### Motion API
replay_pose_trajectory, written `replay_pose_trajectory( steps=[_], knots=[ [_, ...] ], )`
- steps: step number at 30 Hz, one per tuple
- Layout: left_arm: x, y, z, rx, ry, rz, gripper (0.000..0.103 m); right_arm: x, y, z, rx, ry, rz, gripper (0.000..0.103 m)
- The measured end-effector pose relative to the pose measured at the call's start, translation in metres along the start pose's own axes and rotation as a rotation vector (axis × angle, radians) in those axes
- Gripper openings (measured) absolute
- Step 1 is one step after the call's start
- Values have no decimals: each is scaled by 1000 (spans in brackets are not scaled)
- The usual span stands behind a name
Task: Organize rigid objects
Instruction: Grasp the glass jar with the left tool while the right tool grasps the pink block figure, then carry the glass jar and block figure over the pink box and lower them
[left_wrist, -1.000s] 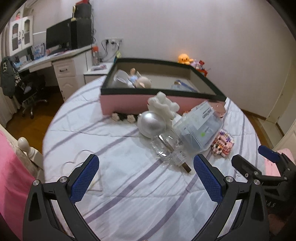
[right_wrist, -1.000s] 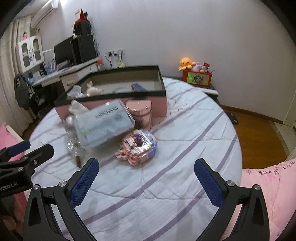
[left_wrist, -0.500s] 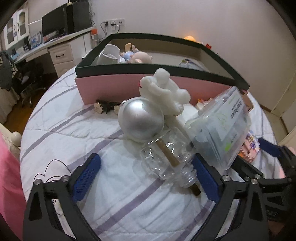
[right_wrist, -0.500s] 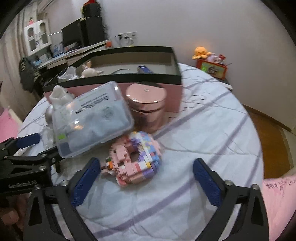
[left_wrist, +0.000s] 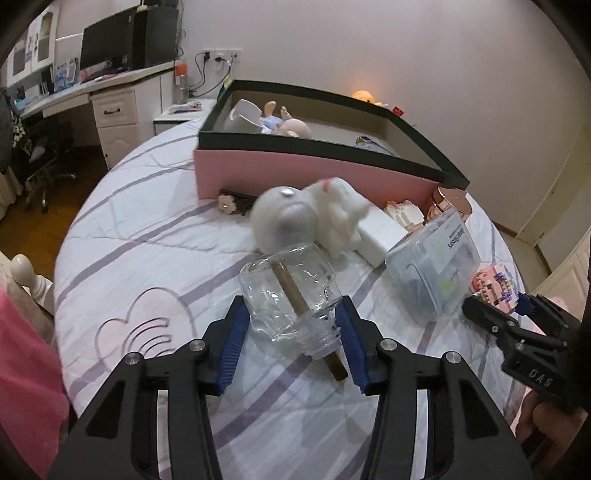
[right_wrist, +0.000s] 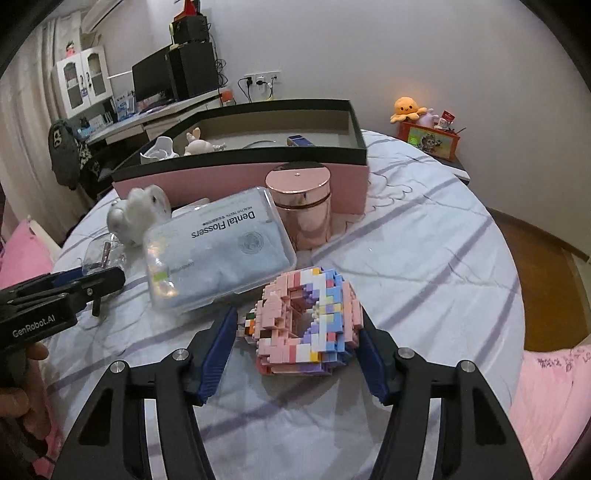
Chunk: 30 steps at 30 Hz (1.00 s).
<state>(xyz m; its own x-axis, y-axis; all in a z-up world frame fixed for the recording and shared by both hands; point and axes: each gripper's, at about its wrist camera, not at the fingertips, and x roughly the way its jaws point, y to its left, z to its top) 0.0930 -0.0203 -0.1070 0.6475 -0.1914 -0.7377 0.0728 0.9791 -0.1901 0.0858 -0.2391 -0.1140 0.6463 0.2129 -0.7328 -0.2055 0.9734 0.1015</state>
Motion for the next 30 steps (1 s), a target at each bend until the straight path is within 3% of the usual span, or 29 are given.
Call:
replay_pose_trajectory(
  steps=[20, 24, 30],
  knots=[
    [-58, 6, 24, 26, -138, 12, 49, -46, 27, 36, -53, -117, 52, 63],
    [-64, 3, 41, 45, -178, 13, 49, -47, 34, 52, -74, -140, 68, 63],
    [-65, 0, 89, 82, -249, 15, 49, -36, 32, 104, -81, -180, 77, 63]
  ],
)
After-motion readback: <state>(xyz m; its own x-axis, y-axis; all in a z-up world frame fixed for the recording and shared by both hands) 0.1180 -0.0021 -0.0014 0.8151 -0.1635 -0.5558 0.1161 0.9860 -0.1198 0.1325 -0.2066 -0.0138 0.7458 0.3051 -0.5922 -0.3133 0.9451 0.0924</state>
